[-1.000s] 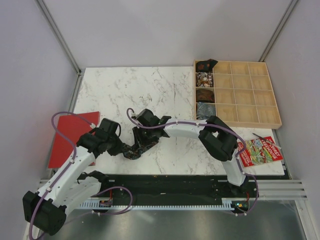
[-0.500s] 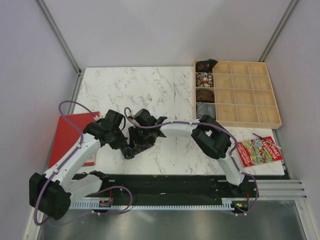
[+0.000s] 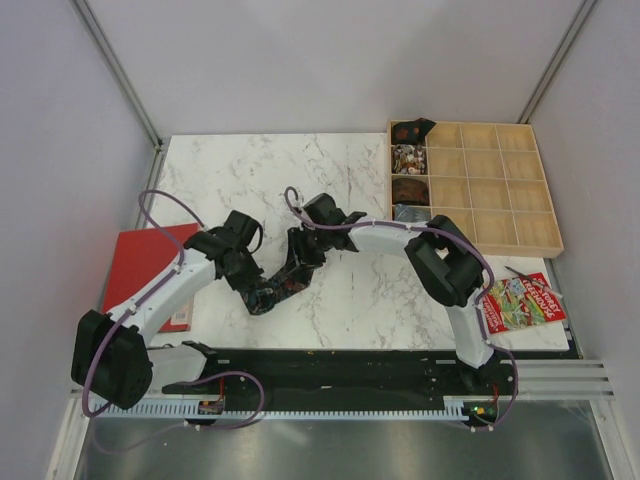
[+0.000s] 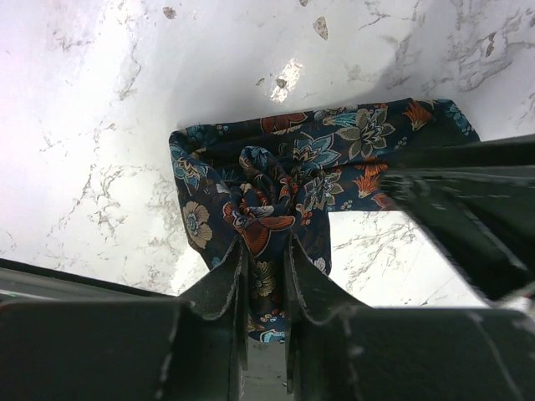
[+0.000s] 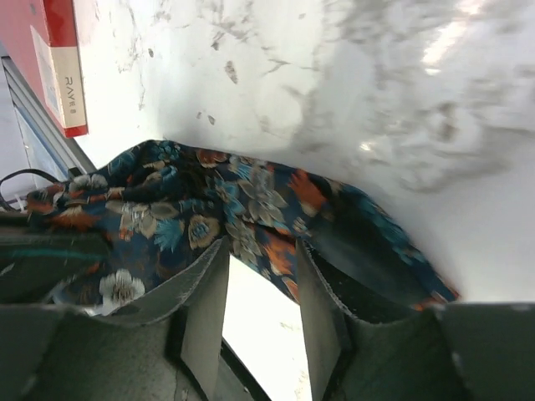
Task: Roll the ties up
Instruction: Roll the tie at the center of the board.
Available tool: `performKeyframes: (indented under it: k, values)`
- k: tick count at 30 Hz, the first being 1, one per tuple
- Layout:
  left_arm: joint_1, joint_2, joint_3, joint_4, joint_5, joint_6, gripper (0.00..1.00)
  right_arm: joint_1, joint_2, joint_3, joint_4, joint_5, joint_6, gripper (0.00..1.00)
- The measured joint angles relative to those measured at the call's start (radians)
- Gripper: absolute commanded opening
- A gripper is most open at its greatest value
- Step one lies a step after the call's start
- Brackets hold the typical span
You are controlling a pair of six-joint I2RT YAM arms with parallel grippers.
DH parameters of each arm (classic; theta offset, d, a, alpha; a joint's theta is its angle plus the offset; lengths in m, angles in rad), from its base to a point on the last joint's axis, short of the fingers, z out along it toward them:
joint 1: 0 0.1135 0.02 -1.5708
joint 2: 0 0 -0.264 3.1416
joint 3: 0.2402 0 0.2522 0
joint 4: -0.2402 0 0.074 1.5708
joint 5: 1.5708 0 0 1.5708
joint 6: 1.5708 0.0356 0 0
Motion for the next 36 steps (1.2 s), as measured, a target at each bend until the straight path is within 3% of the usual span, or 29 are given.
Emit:
performKeyframes:
  k: [8, 12, 20, 21, 22, 26, 30, 36]
  values:
    - [-0.007, 0.058, 0.032, 0.005, -0.001, 0.011, 0.05, -0.095, -0.166, -0.095, -0.058, 0.004, -0.073, 0.47]
    - [-0.02, 0.105, 0.06, 0.009, -0.003, 0.013, 0.1, -0.119, -0.221, -0.143, -0.064, 0.019, -0.099, 0.47]
    - [-0.037, 0.185, 0.114, 0.03, 0.002, 0.016, 0.44, -0.121, -0.232, -0.246, -0.076, 0.035, -0.123, 0.48]
    - [-0.042, 0.196, 0.122, 0.033, 0.004, 0.016, 0.51, -0.12, -0.233, -0.256, -0.077, 0.035, -0.123, 0.47]
    - [-0.046, 0.206, 0.131, 0.036, 0.006, 0.018, 0.68, -0.12, -0.233, -0.261, -0.079, 0.039, -0.123, 0.47]
    - [-0.081, 0.241, 0.192, 0.053, 0.027, 0.034, 0.91, -0.12, -0.246, -0.269, -0.082, 0.05, -0.124, 0.47]
    - [-0.116, 0.204, 0.22, 0.066, 0.037, 0.04, 0.93, -0.12, -0.284, -0.269, -0.085, 0.058, -0.124, 0.47]
    - [-0.116, -0.002, 0.214, 0.004, -0.007, 0.04, 0.9, -0.12, -0.347, -0.269, -0.087, 0.06, -0.122, 0.48]
